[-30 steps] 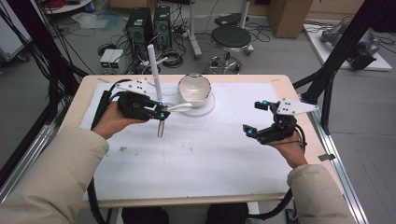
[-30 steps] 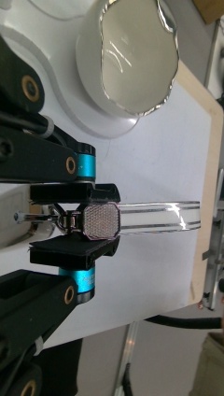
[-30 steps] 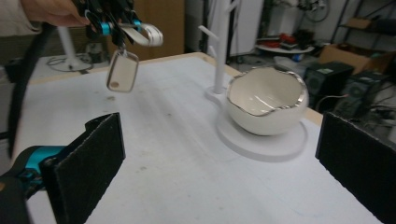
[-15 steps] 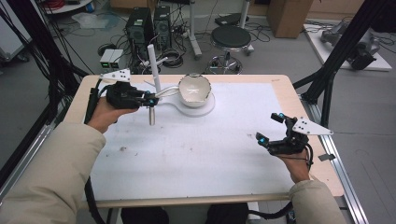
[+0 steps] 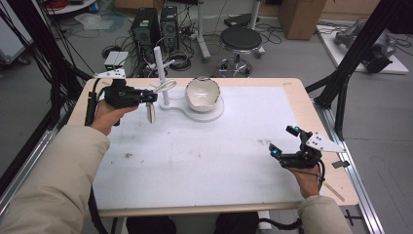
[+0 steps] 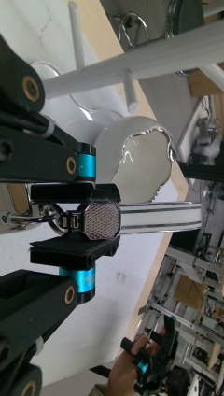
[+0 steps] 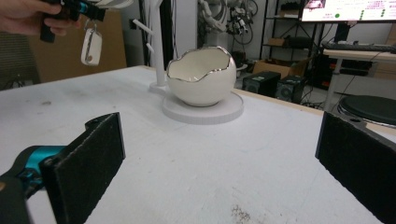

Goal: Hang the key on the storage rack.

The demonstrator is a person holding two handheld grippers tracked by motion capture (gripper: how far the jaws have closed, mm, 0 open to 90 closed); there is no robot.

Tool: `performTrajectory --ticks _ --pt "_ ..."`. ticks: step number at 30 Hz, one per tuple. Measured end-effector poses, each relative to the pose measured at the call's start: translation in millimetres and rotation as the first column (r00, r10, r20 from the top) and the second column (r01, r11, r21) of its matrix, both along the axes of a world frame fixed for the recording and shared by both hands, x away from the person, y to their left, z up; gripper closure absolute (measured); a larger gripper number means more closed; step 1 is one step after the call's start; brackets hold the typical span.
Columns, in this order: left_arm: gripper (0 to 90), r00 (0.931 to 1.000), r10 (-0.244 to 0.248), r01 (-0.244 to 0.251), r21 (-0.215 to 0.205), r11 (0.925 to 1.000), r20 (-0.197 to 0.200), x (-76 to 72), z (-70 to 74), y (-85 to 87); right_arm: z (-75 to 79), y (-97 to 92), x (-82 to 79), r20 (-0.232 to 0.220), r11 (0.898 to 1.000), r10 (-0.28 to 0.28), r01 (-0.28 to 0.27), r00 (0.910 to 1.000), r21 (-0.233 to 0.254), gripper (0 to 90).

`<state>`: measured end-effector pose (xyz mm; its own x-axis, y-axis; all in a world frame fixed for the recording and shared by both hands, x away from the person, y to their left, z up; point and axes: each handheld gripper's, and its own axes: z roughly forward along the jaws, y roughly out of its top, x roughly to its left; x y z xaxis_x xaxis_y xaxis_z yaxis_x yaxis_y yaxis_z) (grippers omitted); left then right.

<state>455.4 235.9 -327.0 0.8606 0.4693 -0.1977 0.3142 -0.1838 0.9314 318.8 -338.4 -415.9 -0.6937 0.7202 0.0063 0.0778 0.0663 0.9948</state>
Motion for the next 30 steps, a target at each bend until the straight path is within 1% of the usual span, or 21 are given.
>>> performTrajectory --ticks 1,2,6,9,11,13,15,19,22,30 --pt "74.4 1.0 0.006 -0.006 -0.002 1.0 -0.005 1.1 -1.1 0.5 -1.4 0.3 -0.6 -0.001 1.0 -0.007 0.007 1.0 -0.001 0.5" --pt "74.4 0.9999 0.008 -0.008 -0.001 1.0 -0.007 2.3 -2.1 1.8 -2.9 0.6 -1.1 -0.008 1.0 -0.007 0.008 0.9999 0.011 0.4" --pt "74.4 0.9994 0.026 -0.026 -0.01 0.9996 -0.022 5.5 -4.9 4.9 -10.6 -0.6 -1.2 -0.007 0.999 -0.033 0.033 0.9994 0.037 0.5" --pt "74.4 0.999 0.035 -0.036 -0.02 0.9992 -0.027 8.1 -6.7 7.9 -16.0 0.6 -2.1 -0.013 0.998 -0.043 0.043 0.999 0.041 0.4" --pt "74.4 0.9985 0.041 -0.043 -0.03 0.9987 -0.036 9.5 -8.1 9.7 -19.2 1.7 -2.8 -0.006 0.998 -0.051 0.051 0.9987 0.037 0.5" --pt "74.4 0.9984 0.044 -0.045 -0.027 0.9986 -0.036 11.2 -9.7 11.3 -22.8 1.8 -3.0 -0.009 0.998 -0.059 0.059 0.9982 0.035 0.5" --pt "74.4 0.9977 0.052 -0.053 -0.028 0.9982 -0.042 12.6 -11.4 13.4 -26.6 1.9 -4.2 -0.014 0.997 -0.067 0.067 0.9977 0.045 0.5" --pt "74.4 0.9965 0.066 -0.068 -0.029 0.9973 -0.052 15.6 -14.3 17.1 -30.4 2.3 -3.9 -0.013 0.996 -0.071 0.072 0.9974 0.046 0.4" --pt "74.4 0.9958 0.069 -0.071 -0.029 0.9971 -0.06 17.1 -16.1 17.2 -32.0 3.0 -3.7 -0.022 0.996 -0.071 0.072 0.9972 0.046 0.5" --pt "74.4 0.9936 0.084 -0.087 -0.029 0.9958 -0.075 22.5 -21.2 17.0 -33.5 2.9 -4.2 -0.023 0.995 -0.084 0.085 0.9962 0.052 0.4"
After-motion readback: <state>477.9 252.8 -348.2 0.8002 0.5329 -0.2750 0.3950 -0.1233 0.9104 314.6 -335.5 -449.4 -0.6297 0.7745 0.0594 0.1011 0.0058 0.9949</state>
